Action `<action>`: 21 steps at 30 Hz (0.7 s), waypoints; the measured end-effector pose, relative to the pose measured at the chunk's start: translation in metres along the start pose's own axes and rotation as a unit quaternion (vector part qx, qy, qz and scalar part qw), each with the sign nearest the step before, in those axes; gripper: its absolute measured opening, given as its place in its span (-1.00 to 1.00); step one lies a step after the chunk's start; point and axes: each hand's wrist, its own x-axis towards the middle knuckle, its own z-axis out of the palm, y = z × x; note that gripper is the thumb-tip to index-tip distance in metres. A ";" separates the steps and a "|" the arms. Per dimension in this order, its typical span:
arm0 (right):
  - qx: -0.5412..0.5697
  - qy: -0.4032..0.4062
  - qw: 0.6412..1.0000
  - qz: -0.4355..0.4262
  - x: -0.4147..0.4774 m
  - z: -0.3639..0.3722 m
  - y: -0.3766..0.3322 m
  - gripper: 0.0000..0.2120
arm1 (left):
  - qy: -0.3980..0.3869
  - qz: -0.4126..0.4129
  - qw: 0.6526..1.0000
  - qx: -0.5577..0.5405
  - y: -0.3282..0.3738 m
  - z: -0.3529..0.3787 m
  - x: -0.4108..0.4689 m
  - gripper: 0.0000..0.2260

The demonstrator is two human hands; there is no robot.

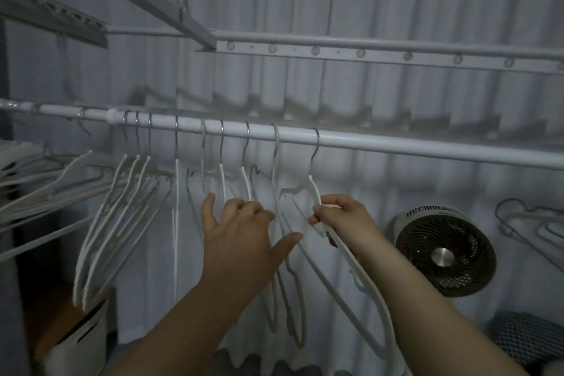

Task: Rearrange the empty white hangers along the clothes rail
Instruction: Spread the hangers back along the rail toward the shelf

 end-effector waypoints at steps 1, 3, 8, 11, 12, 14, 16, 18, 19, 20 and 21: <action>-0.002 0.014 1.000 -0.005 0.000 -0.004 0.003 -0.91 | -0.035 -0.008 0.999 0.004 0.005 -0.004 0.000 -0.47; -0.003 0.042 0.999 -0.009 -0.002 -0.016 0.008 -0.89 | -0.083 -0.035 0.996 0.013 0.016 -0.004 0.004 -0.42; -0.023 0.081 0.996 -0.012 -0.009 -0.062 0.016 -0.89 | -0.118 -0.043 0.991 0.049 0.031 0.012 0.014 -0.31; -0.030 0.094 0.995 -0.015 -0.015 -0.091 0.019 -0.88 | -0.158 -0.054 0.983 0.081 0.036 0.019 0.013 -0.30; -0.029 0.101 0.994 -0.018 -0.018 -0.101 0.019 -0.88 | -0.171 -0.065 0.979 0.088 0.037 0.020 0.011 -0.32; -0.034 0.105 0.994 -0.024 -0.021 -0.118 0.021 -0.87 | -0.173 -0.077 0.976 0.110 0.039 0.023 0.007 -0.42; -0.053 0.100 0.993 -0.021 -0.024 -0.133 0.022 -0.83 | -0.148 -0.095 0.977 0.118 0.042 0.022 0.004 -0.54; -0.063 0.096 0.993 -0.020 -0.024 -0.146 0.026 -0.75 | -0.127 -0.114 0.981 0.087 0.048 0.019 0.001 -0.64; -0.065 0.096 0.993 -0.019 -0.024 -0.151 0.026 -0.74 | -0.119 -0.119 0.984 0.064 0.052 0.017 0.001 -0.66; -0.065 0.096 0.993 -0.017 -0.024 -0.157 0.028 -0.73 | -0.115 -0.117 0.985 0.046 0.057 0.016 0.000 -0.67; -0.064 0.095 0.993 -0.015 -0.025 -0.162 0.029 -0.73 | -0.116 -0.113 0.986 0.033 0.062 0.016 0.000 -0.68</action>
